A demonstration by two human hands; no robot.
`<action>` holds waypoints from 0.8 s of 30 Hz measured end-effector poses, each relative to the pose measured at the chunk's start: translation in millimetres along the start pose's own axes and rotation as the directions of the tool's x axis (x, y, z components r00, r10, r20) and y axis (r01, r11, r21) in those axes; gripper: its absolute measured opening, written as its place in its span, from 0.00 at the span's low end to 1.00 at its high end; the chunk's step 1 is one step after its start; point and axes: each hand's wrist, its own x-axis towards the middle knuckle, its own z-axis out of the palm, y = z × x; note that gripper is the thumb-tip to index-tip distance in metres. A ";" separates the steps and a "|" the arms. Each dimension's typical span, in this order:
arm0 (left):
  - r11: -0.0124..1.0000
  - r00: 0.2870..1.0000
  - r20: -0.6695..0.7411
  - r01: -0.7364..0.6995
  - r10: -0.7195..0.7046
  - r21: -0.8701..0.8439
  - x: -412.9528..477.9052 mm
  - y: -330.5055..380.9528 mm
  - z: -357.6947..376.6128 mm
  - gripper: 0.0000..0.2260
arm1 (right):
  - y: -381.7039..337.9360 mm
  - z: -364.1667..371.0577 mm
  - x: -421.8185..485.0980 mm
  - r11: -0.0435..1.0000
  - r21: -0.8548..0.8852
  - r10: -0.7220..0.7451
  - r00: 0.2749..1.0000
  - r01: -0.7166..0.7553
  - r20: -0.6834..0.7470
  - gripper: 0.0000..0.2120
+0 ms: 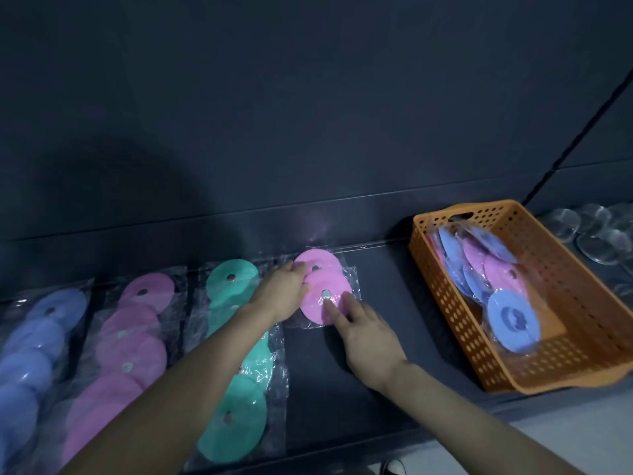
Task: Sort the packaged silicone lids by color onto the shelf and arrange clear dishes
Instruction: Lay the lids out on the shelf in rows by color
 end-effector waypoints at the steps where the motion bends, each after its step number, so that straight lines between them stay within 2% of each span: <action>1: 1.000 1.000 -0.014 0.009 -0.009 -0.004 0.1 0.8 0.1 0.21 | -1.4 0.1 0.0 1.000 0.001 0.005 1.000 -0.005 0.000 0.38; 5: 0.999 0.994 -0.095 0.050 -0.050 -0.004 -2.1 6.8 -3.1 0.18 | 2.7 -3.2 -1.4 0.997 0.071 0.010 0.999 -0.008 -0.037 0.38; 8: 0.999 0.989 -0.143 0.017 -0.021 -0.032 -4.2 21.1 -6.5 0.19 | 12.9 -19.2 -11.9 0.982 0.189 0.060 0.984 -0.028 -0.166 0.32; 12: 0.989 0.981 -0.178 -0.100 0.080 -0.109 -5.3 60.3 -10.4 0.21 | 45.9 -51.7 -32.4 0.973 0.231 0.105 0.913 -0.012 -0.395 0.22; 16: 0.964 0.977 -0.166 -0.165 0.131 -0.207 -0.1 110.2 -15.6 0.22 | 89.1 -83.2 -52.7 0.958 0.279 0.209 0.838 -0.072 -0.503 0.20; 20: 0.945 0.964 -0.178 -0.237 0.199 -0.227 8.6 158.1 -18.0 0.23 | 143.4 -96.2 -64.6 0.933 0.279 0.339 0.819 -0.229 -0.463 0.21; 24: 0.932 0.952 -0.204 -0.276 0.231 -0.235 19.4 196.1 -16.3 0.20 | 203.2 -93.9 -59.7 0.894 0.295 0.421 0.860 -0.338 -0.289 0.28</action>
